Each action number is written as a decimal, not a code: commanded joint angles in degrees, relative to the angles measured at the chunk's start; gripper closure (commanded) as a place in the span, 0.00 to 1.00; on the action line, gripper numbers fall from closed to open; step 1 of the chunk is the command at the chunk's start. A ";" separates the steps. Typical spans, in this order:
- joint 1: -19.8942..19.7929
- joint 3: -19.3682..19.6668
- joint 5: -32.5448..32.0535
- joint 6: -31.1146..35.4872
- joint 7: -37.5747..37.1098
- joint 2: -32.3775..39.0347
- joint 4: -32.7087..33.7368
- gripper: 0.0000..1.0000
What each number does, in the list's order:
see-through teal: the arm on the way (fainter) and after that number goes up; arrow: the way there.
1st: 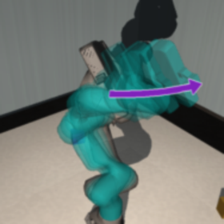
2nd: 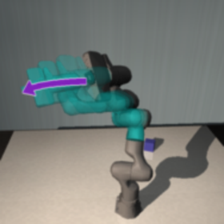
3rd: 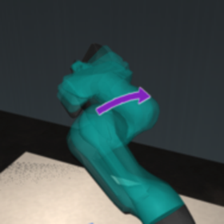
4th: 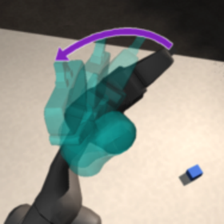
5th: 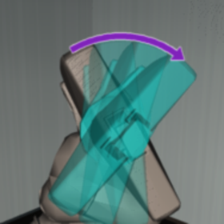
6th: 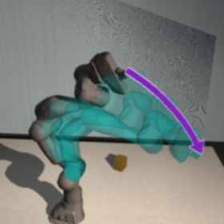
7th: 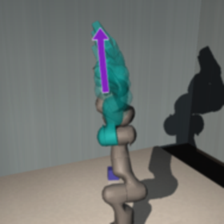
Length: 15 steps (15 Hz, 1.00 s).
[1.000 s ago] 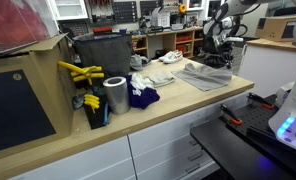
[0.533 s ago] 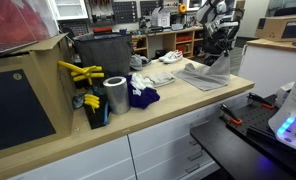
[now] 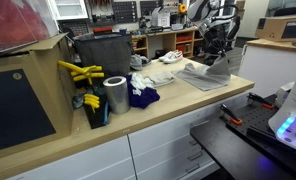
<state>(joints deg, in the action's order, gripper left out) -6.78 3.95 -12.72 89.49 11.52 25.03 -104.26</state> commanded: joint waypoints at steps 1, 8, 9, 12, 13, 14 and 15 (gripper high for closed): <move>2.40 -1.59 -0.24 5.40 -4.05 -6.08 -11.40 0.99; 5.84 -3.65 -0.14 24.63 -10.33 -6.55 -23.81 0.99; 6.20 -3.72 0.04 27.56 -10.89 -6.71 -25.14 0.99; 7.09 -3.85 0.89 33.63 -12.08 -7.22 -27.83 0.99; 7.32 -4.05 1.56 35.24 -12.46 -7.53 -28.43 0.99; 7.53 -4.35 2.38 36.74 -12.57 -7.82 -28.90 0.99; 7.75 -4.65 3.18 38.03 -12.59 -8.09 -29.31 0.99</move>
<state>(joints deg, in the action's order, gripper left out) 0.20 0.08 -11.65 123.89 0.49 20.45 -130.26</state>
